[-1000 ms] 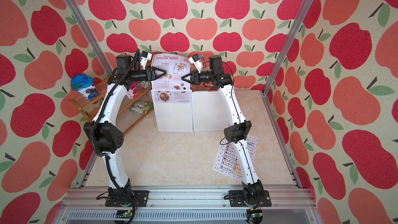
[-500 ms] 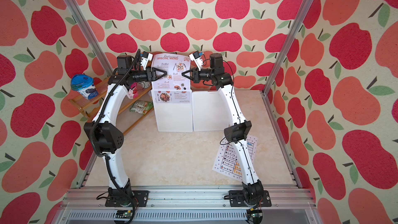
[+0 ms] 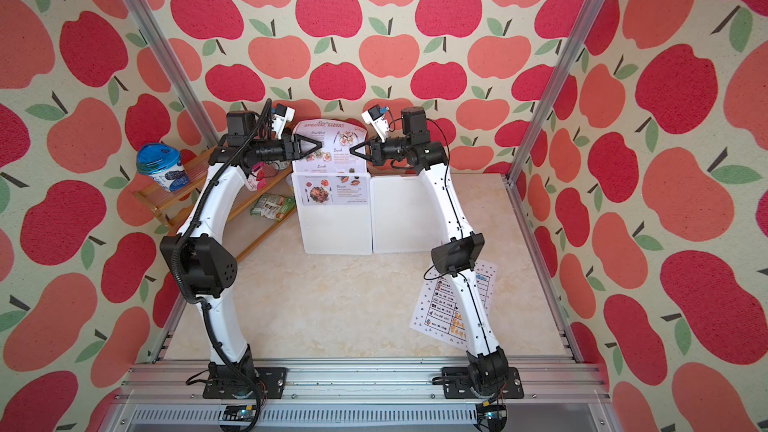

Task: Insert the menus into the narrow rack
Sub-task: Insert the menu into the narrow rack.

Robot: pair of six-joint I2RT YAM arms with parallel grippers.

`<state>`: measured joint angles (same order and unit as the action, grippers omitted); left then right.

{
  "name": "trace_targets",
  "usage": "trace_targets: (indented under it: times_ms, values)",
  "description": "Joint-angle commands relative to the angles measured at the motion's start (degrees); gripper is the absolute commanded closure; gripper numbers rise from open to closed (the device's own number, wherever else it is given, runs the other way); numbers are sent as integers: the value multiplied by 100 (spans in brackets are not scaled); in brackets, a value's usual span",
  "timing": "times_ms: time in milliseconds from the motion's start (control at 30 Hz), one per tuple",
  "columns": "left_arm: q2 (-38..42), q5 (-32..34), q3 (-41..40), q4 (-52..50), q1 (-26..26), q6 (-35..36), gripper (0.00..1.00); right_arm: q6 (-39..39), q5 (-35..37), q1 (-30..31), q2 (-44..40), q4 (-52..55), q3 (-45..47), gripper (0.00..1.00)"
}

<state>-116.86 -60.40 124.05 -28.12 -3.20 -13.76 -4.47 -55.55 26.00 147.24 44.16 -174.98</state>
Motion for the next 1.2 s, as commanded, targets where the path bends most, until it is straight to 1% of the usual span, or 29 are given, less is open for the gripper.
trace_targets:
  times_ms: [0, 400, 467, 500, 600, 767, 867, 900, 967, 1000, 1167]
  values:
    - [184, -15, 27, 17, 21, 121, 28, 280, 140, 63, -22, 499, -153, 99]
    - [-46, -129, 334, 3, 31, 84, 28, 554, 368, 168, -63, 1134, -160, 98]
    - [-65, -142, 364, 20, 30, 75, 28, 675, 451, 189, -73, 1323, -162, 96]
    - [-74, -154, 385, 21, 30, 75, 28, 738, 502, 203, -69, 1380, -160, 94]
    - [-74, -161, 377, 26, 21, 75, 28, 775, 679, 191, -89, 1295, -160, 81]
    - [5, -131, 201, 73, -4, 112, 28, 287, 677, 112, -125, 433, -156, 52]
    - [23, -120, 175, 71, 0, 110, 28, -53, 607, 67, -111, -134, -153, 43]
    - [32, -114, 177, 70, -5, 112, 28, -172, 616, 52, -95, -362, -158, 41]
    - [29, -120, 181, 70, -3, 116, 28, -357, 607, 40, -73, -694, -160, 41]
    - [42, -108, 181, 55, -3, 119, 28, -454, 596, 32, -64, -839, -155, 44]
    - [75, -52, 175, -70, 0, 229, 28, -607, 428, -11, -85, -1050, -155, 74]
